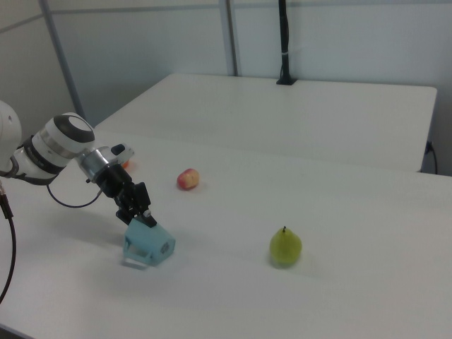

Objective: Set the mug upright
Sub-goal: 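Grasp the mug rim and rotate it so the opening faces up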

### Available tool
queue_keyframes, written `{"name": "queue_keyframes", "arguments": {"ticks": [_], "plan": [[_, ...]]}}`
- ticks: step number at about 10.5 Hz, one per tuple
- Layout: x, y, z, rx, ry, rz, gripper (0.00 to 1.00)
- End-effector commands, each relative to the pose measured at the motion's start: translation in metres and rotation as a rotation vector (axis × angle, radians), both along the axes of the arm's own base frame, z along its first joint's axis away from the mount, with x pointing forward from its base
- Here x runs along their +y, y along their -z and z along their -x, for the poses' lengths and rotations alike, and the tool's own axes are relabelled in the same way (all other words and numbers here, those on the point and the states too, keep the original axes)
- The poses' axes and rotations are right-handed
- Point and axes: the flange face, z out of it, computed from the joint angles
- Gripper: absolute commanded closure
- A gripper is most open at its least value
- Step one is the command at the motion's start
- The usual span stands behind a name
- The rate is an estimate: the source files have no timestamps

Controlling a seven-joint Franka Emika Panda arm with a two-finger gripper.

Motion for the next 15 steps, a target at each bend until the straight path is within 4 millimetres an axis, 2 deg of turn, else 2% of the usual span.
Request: {"name": "queue_keyframes", "arguments": {"ticks": [1, 3, 4, 5, 7, 9, 11, 13, 15], "plan": [[-0.006, -0.025, -0.001, -0.028, 0.026, 0.002, 1.00], [-0.014, -0.049, -0.003, -0.033, 0.026, -0.027, 1.00], [-0.021, -0.070, -0.007, -0.040, 0.036, -0.078, 1.00], [-0.027, -0.084, -0.006, -0.001, 0.048, -0.186, 1.00], [-0.022, -0.116, -0.014, -0.008, 0.002, -0.377, 1.00], [-0.024, -0.132, -0.027, -0.071, -0.044, -0.583, 1.00], [-0.032, -0.120, -0.036, -0.069, -0.137, -0.733, 1.00], [-0.039, -0.100, -0.040, -0.047, -0.206, -0.856, 1.00], [-0.044, -0.087, -0.038, -0.019, -0.262, -0.915, 1.00]]}}
